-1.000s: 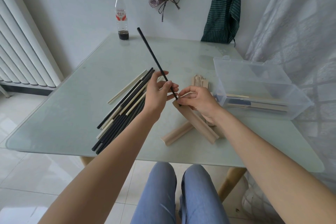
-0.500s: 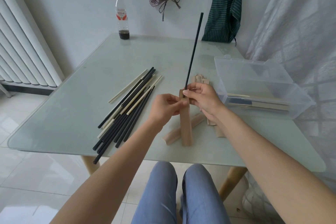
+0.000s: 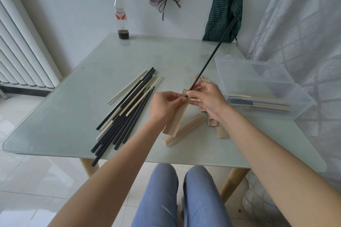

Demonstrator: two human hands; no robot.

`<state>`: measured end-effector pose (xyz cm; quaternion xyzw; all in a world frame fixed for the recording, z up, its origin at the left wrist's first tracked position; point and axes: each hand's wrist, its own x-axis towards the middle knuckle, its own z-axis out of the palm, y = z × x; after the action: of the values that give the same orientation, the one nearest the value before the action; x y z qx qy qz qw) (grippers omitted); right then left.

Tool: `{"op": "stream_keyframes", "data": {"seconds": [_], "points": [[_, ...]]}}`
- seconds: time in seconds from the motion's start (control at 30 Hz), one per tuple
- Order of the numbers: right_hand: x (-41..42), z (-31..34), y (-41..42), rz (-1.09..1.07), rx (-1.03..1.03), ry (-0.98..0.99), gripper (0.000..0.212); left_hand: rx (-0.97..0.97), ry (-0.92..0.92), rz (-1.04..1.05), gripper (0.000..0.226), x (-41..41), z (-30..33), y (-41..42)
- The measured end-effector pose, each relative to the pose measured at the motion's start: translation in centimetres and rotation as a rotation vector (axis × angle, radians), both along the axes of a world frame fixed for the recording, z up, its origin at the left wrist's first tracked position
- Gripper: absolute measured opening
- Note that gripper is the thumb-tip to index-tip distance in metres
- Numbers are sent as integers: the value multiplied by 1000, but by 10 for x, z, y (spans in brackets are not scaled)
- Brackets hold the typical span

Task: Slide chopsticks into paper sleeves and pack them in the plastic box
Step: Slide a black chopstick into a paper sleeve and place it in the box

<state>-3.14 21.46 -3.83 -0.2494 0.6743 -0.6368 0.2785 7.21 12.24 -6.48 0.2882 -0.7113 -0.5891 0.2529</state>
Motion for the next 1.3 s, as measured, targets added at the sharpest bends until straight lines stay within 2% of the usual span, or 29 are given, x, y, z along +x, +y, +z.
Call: {"op": "stream_keyframes", "data": {"seconds": [0.3, 0.47, 0.57, 0.73, 0.93, 1.13, 1.3], "points": [[-1, 3, 3, 16, -13, -28, 17, -16, -13, -97, 5, 3, 8, -8], [-1, 6, 1, 29, -18, -30, 16, 22, 55, -130, 7, 7, 9, -9], [-1, 8, 2, 19, -14, -27, 15, -103, 82, -113, 23, 8, 12, -6], [-2, 11, 3, 35, -27, -44, 16, -387, 36, -136, 6, 7, 18, -6], [-3, 11, 6, 50, -20, -55, 13, -594, -82, -201, 10, 5, 23, -12], [-4, 11, 8, 82, 31, 3, 13, -648, -220, -286, 12, 0, 31, -15], [-4, 13, 9, 98, 46, 43, 13, -606, -201, -298, 7, -1, 32, -13]]}}
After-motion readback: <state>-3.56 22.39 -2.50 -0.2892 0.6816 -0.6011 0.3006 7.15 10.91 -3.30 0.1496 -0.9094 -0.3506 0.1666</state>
